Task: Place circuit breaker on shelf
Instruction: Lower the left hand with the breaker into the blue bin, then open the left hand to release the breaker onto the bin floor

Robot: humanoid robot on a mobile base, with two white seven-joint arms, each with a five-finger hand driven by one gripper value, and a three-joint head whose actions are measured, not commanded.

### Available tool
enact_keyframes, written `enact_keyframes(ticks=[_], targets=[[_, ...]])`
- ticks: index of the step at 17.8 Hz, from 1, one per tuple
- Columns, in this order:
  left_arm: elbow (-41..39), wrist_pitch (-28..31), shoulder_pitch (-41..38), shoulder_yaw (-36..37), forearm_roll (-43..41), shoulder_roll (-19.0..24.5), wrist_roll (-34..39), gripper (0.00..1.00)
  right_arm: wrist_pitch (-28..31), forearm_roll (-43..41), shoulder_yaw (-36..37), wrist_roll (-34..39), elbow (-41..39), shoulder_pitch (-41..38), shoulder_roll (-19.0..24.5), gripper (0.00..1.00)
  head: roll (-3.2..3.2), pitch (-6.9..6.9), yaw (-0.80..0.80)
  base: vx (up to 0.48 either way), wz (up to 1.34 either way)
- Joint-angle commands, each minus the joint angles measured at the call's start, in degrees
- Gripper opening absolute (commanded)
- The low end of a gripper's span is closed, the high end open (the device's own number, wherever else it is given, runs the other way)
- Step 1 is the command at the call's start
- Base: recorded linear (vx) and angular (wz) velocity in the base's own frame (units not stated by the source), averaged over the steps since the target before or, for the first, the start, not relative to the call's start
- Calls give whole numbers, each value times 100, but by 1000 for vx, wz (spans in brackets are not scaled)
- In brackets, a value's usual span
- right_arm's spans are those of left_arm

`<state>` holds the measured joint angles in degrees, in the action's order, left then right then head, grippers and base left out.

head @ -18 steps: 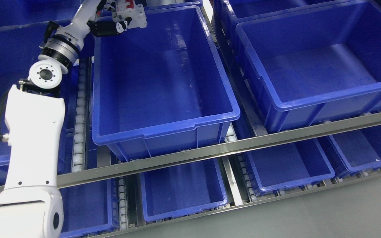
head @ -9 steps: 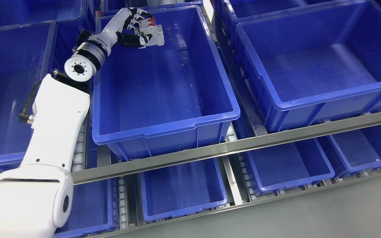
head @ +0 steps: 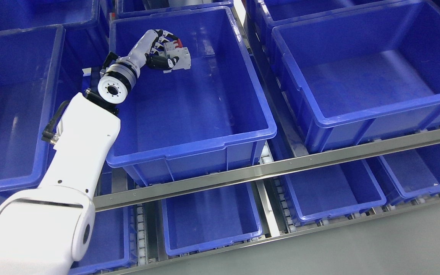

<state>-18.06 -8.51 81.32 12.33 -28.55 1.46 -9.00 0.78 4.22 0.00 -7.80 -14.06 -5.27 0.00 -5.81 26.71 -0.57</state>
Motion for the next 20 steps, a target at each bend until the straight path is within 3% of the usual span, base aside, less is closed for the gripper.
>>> enact_keyframes(ticks=[1,12,16,18,20], targets=[[540,77,16,454,-2,-46,74,38,370,0,-114,-2,0,0,-100,100,0,0,0,0,0],[558,86,-125,454,-2,-6,294,46,370,0,-114,-2,9,0,-100,100,0,0,0,0,0],[558,121,-134,454,-2,3,312,62,370,0,-114,-2,0,0,-100,100,0,0,0,0,0],[549,121,-134,463,-2,3,312,77,370,0,-114,-2,0,0,-100,100,0,0,0,0,0],[453,121,-47,376,7,12,329,86,370,0,-114,-2,0,0,-100,100,0,0,0,0,0]])
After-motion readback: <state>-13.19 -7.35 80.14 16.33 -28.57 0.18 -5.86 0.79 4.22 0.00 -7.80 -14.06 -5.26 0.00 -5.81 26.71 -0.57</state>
